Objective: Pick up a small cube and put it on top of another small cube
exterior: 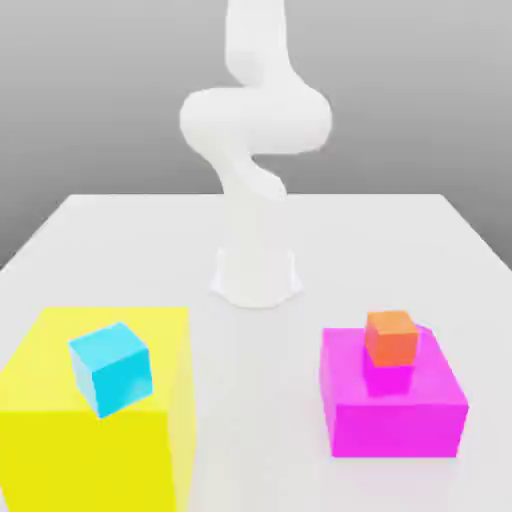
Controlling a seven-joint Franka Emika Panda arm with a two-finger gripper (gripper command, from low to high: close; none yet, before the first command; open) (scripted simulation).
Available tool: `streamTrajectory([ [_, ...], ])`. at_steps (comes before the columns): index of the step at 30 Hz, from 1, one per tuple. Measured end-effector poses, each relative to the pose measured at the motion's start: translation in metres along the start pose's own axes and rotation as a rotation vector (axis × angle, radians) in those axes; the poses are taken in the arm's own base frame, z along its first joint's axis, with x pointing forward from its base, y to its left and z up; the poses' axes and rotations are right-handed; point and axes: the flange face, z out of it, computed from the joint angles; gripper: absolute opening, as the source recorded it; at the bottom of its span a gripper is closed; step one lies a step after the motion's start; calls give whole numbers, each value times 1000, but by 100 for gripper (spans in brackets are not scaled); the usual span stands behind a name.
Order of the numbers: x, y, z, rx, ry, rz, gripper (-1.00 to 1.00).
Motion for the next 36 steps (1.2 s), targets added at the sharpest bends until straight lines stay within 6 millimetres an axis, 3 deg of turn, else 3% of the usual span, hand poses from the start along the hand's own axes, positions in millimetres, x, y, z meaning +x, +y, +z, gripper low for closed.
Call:
streamTrajectory([
  [3, 17, 31, 60, -155, -4, -118, 0],
  [7, 30, 86, 136, -341, -61, -281, 0],
  [14, 22, 209, 248, -577, -280, -579, 0],
  [16, 11, 248, 274, -617, -365, -665, 0],
  [18, -13, 291, 298, -628, -455, -684, 0],
  [21, -68, 355, 326, -615, -586, -636, 0],
  [22, -93, 368, 335, -602, -621, -600, 0],
  [24, -135, 377, 342, -581, -654, -494, 0],
  [26, -159, 375, 342, -576, -648, -365, 0],
  [36, -219, 335, 320, -577, -511, 305, 0],
])
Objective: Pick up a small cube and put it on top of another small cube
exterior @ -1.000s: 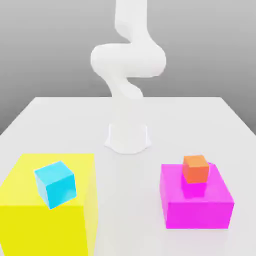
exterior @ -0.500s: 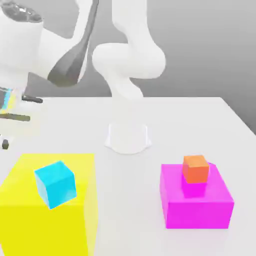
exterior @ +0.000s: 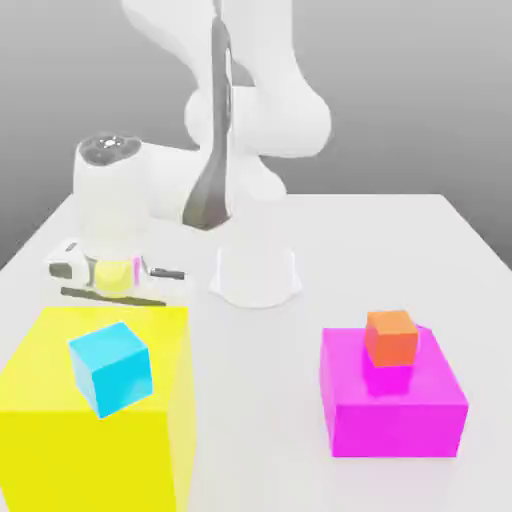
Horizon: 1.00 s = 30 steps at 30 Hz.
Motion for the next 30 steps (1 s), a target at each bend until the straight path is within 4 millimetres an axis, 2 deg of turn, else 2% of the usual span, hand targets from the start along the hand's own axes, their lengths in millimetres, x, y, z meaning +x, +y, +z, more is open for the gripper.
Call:
streamTrajectory([
  [2, -13, 1, 1, 29, -21, 130, 0],
  [4, -16, 1, 5, 41, -30, 177, 0],
  [12, -13, -2, 36, 50, -30, 192, 0],
  [18, -19, 0, 65, 43, -31, 195, 0],
  [19, -20, 0, 68, 42, -32, 196, -100],
  [25, -20, 0, 69, 42, -32, 197, -100],
  [30, -15, -1, 51, 48, -30, 193, -100],
])
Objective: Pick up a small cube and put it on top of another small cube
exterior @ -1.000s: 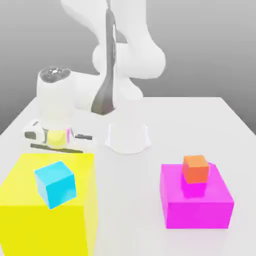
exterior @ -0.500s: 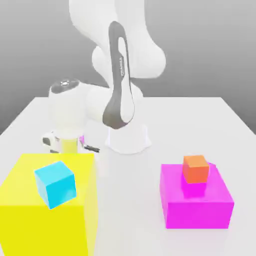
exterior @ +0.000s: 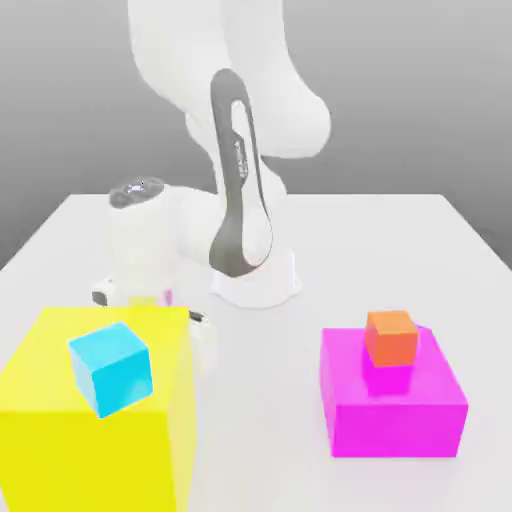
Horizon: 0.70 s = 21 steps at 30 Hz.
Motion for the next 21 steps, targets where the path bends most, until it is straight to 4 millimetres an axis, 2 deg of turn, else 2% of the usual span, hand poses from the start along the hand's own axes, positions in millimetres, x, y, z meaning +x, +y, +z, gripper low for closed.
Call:
streamTrajectory([
  [11, -3, 2, -46, -5, -2, 4, -100],
  [13, -6, -10, -53, -6, -3, -41, -100],
  [16, 3, -19, -66, -8, -36, -96, -100],
  [21, 24, -25, -93, 19, -126, -173, -100],
])
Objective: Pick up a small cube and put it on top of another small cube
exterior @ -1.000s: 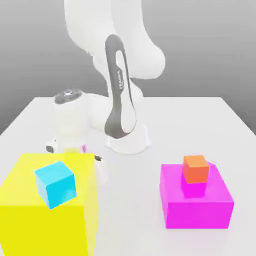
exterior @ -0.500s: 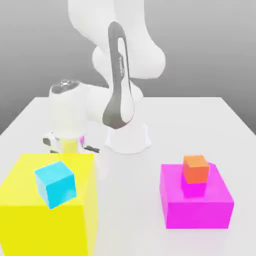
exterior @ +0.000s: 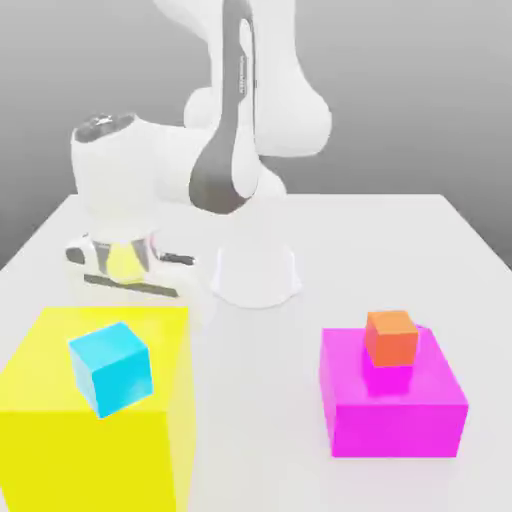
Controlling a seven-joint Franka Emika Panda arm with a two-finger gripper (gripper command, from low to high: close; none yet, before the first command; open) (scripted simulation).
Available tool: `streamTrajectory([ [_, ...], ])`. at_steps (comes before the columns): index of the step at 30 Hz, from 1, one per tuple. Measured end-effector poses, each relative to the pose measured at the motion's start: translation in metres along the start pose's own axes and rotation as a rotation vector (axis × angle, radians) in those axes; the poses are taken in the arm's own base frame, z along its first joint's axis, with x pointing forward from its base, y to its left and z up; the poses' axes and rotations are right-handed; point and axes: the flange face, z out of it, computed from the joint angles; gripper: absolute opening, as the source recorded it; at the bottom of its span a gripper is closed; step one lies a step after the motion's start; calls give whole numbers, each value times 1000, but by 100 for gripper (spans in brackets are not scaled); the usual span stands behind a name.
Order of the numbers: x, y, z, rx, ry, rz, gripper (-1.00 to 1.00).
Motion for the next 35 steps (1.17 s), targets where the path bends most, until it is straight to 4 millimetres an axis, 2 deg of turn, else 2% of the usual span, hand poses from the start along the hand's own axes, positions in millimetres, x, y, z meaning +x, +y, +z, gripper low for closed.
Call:
streamTrajectory([
  [10, 18, -5, -74, 205, -181, -228, -100],
  [12, 21, -13, -92, 241, -195, -296, -100],
  [20, 40, -101, -158, 106, -87, -574, -100],
  [23, 40, -137, -182, 41, -29, -668, -100],
  [26, 32, -178, -207, -26, 35, -769, -100],
  [27, 27, -193, -211, -53, 63, -792, -100],
  [28, 28, -199, -205, -66, 79, -797, -100],
  [31, 35, -201, -164, -77, 94, -797, -100],
  [32, 36, -200, -155, -78, 95, -797, 100],
  [35, 36, -200, -155, -78, 95, -797, 100],
])
